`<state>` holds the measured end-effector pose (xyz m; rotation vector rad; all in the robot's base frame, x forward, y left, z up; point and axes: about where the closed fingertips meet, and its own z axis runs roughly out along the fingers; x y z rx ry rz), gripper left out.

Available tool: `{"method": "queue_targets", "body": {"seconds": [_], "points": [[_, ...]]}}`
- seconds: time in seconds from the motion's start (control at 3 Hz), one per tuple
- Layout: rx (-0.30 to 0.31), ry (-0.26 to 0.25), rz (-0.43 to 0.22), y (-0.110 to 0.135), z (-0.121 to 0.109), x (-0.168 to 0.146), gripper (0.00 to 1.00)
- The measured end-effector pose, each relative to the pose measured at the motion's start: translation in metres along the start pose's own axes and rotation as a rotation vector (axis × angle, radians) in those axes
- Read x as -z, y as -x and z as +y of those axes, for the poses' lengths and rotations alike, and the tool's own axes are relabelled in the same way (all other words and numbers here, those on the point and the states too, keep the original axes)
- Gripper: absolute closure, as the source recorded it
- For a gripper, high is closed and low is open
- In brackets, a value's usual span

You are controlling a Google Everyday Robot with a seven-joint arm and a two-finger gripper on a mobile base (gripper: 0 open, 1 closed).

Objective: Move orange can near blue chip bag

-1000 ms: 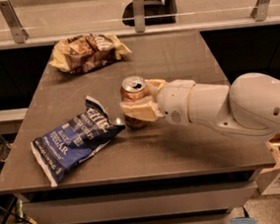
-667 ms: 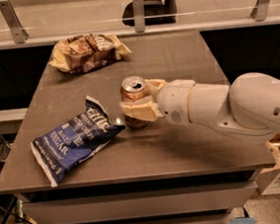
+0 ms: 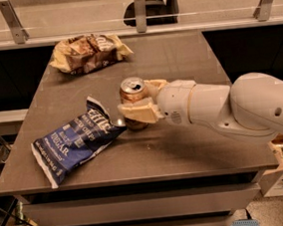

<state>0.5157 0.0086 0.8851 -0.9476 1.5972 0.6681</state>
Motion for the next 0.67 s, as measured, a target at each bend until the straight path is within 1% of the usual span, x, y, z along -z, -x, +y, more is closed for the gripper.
{"method": "queue_targets", "body": {"seconds": [0.33,0.67], "points": [[0.003,0.003,0.0,0.0011,0.0016,-0.0012,0.0],[0.003,0.003,0.0,0.0011,0.0016,-0.0012,0.0]]}}
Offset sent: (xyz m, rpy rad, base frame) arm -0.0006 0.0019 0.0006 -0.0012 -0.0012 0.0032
